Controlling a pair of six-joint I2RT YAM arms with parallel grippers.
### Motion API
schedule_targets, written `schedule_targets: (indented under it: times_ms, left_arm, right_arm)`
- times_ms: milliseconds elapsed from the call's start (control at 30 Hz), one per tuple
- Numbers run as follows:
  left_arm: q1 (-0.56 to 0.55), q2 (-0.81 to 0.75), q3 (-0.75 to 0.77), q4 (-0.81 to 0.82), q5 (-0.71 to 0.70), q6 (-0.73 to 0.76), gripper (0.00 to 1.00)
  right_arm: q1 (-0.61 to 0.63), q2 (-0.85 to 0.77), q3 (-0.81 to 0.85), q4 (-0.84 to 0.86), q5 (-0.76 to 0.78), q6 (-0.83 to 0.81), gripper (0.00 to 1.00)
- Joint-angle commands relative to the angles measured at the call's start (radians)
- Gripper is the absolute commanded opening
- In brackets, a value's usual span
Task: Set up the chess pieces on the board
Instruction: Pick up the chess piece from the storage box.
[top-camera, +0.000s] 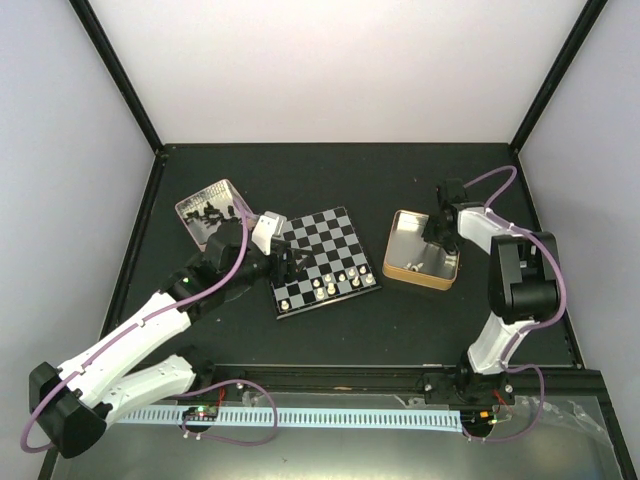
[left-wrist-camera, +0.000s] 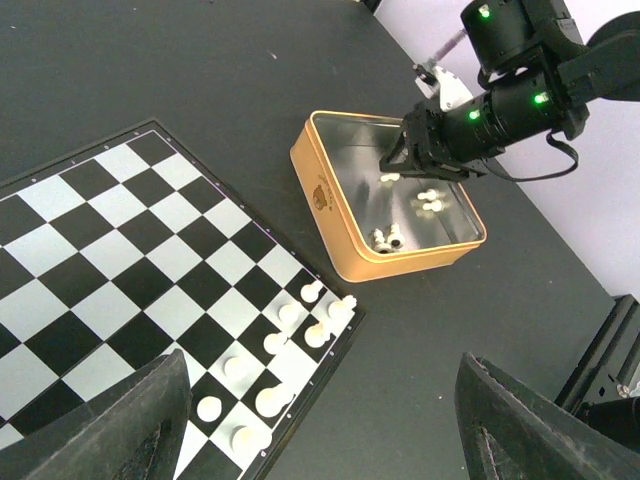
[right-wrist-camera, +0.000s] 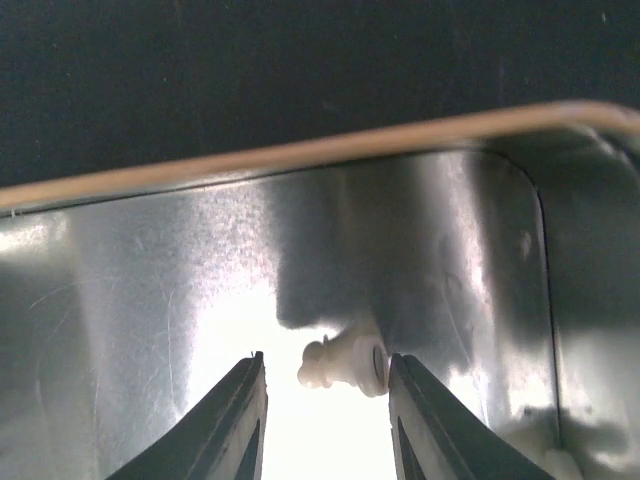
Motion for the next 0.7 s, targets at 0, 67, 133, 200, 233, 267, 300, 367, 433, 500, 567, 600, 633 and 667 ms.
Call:
schedule_targets:
  times_ms: [0,67,133,200,233,267,300,367,433,500,567,600,633,667]
  left_arm:
    - [-0.004,0.005,0.042,0.002,0.005,-0.006,0.74]
    - [-0.006,0.006,0.042,0.002,0.007,-0.008,0.74]
    - [-0.006,0.007,0.042,-0.001,0.009,-0.007,0.74]
    - [-0.005,0.008,0.044,-0.004,0.009,-0.005,0.74]
    - [-0.006,0.008,0.044,-0.005,0.008,-0.005,0.74]
    - [-0.006,0.007,0.044,-0.006,0.007,-0.005,0.74]
    - [-0.005,0.007,0.044,-0.006,0.007,-0.007,0.74]
    - [-0.005,0.006,0.043,-0.009,0.009,-0.009,0.74]
    - [-0.006,0.007,0.043,-0.009,0.01,-0.012,0.74]
    - [-0.006,0.009,0.042,-0.011,0.01,-0.013,0.74]
    - [-0.005,0.011,0.042,-0.011,0.012,-0.013,0.74]
    - [-0.004,0.011,0.043,-0.011,0.012,-0.013,0.74]
    - [-0.006,0.011,0.043,-0.01,0.012,-0.012,0.74]
    - [-0.005,0.012,0.043,-0.01,0.013,-0.013,0.74]
  right_arm:
    - [-0.003,-0.058,-0.039,0.049,-0.018,0.081,0.35]
    - [-0.003,-0.048,-0.025,0.037,0.021,0.077,0.36]
    - [-0.003,-0.031,-0.008,0.023,0.047,0.072,0.34]
    - [-0.003,-0.017,0.0,0.015,0.082,0.082,0.33]
    - [-0.003,-0.011,0.001,0.014,0.092,0.086,0.33]
    - [-0.004,-0.005,0.001,0.012,0.097,0.089,0.33]
    - [-0.003,0.001,0.004,0.005,0.102,0.093,0.33]
    - [-0.004,0.01,0.007,-0.007,0.108,0.104,0.32]
    - [-0.004,0.01,0.003,-0.008,0.107,0.118,0.29]
    - [-0.004,0.01,-0.002,-0.005,0.094,0.135,0.28]
    - [-0.003,0.015,-0.004,0.0,0.077,0.15,0.28]
    - [-0.003,0.018,-0.004,0.003,0.07,0.157,0.27]
    - [-0.004,0.02,-0.005,0.006,0.064,0.163,0.26]
    - [-0.004,0.022,-0.006,0.01,0.058,0.169,0.25]
